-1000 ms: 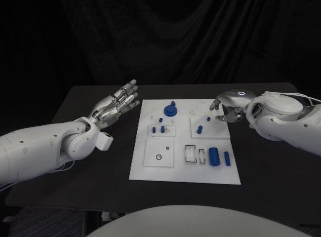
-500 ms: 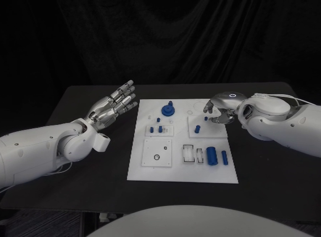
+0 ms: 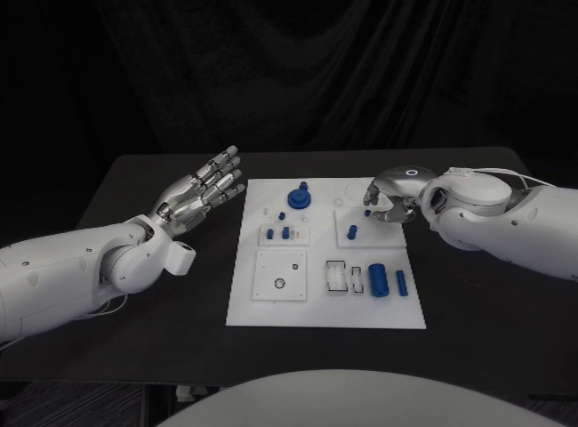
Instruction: Assemble the parts on the task board
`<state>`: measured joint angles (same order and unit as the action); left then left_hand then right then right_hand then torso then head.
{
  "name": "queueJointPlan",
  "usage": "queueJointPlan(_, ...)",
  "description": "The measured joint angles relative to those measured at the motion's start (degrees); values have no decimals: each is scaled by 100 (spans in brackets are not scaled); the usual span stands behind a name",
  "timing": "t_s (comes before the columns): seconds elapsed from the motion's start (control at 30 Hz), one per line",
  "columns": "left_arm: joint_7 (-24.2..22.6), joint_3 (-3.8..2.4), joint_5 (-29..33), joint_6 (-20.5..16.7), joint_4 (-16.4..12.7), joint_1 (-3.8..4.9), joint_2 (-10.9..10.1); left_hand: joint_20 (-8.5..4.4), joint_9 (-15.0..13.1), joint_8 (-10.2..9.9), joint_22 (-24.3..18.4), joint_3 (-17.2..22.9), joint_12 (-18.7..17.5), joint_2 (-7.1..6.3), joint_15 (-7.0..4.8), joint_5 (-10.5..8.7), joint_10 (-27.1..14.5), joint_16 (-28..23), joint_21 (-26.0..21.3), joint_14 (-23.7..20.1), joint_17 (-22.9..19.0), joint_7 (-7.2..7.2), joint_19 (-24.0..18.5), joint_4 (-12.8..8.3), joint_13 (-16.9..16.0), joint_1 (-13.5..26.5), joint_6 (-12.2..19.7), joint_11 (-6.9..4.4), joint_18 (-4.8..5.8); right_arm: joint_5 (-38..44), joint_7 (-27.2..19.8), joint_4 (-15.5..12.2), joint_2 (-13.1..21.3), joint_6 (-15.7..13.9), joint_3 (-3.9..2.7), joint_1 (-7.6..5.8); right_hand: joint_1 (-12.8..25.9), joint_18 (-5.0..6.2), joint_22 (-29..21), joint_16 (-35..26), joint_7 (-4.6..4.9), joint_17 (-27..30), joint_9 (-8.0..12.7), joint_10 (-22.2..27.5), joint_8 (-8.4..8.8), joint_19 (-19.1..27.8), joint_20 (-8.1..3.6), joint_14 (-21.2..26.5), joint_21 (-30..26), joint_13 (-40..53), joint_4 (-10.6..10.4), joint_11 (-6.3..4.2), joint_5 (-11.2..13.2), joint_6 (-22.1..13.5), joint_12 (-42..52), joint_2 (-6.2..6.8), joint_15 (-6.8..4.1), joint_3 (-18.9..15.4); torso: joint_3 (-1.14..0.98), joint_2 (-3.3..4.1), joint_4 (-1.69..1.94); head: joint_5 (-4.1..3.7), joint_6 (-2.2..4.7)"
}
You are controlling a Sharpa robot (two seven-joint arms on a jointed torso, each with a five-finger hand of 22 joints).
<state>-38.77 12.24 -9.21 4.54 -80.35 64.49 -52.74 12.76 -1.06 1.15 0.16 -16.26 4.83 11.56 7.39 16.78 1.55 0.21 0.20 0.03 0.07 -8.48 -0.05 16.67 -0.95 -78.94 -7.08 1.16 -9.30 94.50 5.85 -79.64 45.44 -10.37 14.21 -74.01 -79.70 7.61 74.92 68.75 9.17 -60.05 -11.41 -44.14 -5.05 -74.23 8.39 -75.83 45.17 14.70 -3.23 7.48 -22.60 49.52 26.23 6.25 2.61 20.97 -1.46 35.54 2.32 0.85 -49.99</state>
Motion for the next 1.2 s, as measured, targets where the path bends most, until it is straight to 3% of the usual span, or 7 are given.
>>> queueJointPlan(0.13,-1,0,2,-2,17,-2,18,-204,0,0,-9,-17,0,-29,-33,0,0,0,0,-19,-2,23,8,-15,-6,-29,-23,0,100,1,-1,39,-24,8,0,17,0,0,0,0,0,7,-6,0,0,0,0,0,0,-3,0,0,0,0,0,0,0,0,7,3,1,-19,0)
queueJointPlan(0.2,-2,0,2,-5,22,-5,21,-439,-4,0,-11,-59,0,-29,-223,0,0,0,0,-10,-2,44,8,5,-6,-29,-44,0,97,1,-2,47,-35,10,0,26,0,0,0,0,-16,7,-6,0,0,0,0,0,0,-6,0,0,0,15,0,0,0,0,11,3,1,-35,0)
queueJointPlan(0.37,-4,0,4,-41,39,-8,21,-935,-16,0,-12,-123,-135,-51,-651,-56,6,0,0,-7,-2,-1,8,-3,11,-7,-144,-310,183,1,-9,67,-67,10,-1,48,0,0,0,0,-20,7,-6,-43,0,0,0,0,0,-25,0,-4,45,20,-22,0,0,0,17,4,-9,-46,0)
queueJointPlan(0.57,-5,0,6,-151,63,-13,21,-1040,-15,0,-11,-158,-316,-106,-844,-155,-63,0,0,-1,-2,-56,5,0,48,48,-199,-556,182,2,-19,88,-95,5,-1,66,0,0,0,0,-20,5,-6,-82,0,0,0,0,0,-49,-9,-1,131,20,-22,0,0,9,23,4,-7,-65,0)
queueJointPlan(0.67,-6,0,6,-200,71,-17,21,-1432,-20,0,-11,-174,-448,-158,-915,-155,-141,0,0,-9,-1,-62,3,16,74,100,-205,-674,181,2,-24,98,-104,3,-1,72,1,0,0,0,-20,-4,-6,-82,0,0,0,0,0,-50,-16,-1,157,20,-22,0,0,16,26,4,-3,-70,0)
queueJointPlan(1.03,-6,1,8,-260,95,-37,22,-1452,-20,0,-10,-162,-464,-103,-923,24,-151,0,0,0,0,-21,-1,4,87,44,-163,-619,180,-32,-42,156,-150,1,-3,104,-1,0,-1,0,0,-28,-22,-166,0,0,0,0,25,-92,41,-23,151,41,-56,-2,0,73,41,-3,-4,-65,0)
queueJointPlan(1.2,-6,1,8,-253,103,-41,24,-1179,-19,0,-10,-111,-464,-19,-873,152,-149,0,0,-1,2,-24,5,-8,88,-39,-119,-489,246,-47,-45,220,-200,2,-3,140,-46,0,-1,12,8,-41,-53,-218,-39,-21,-21,-11,55,-129,93,-28,107,133,-89,-46,-11,127,45,-4,-6,-70,0)
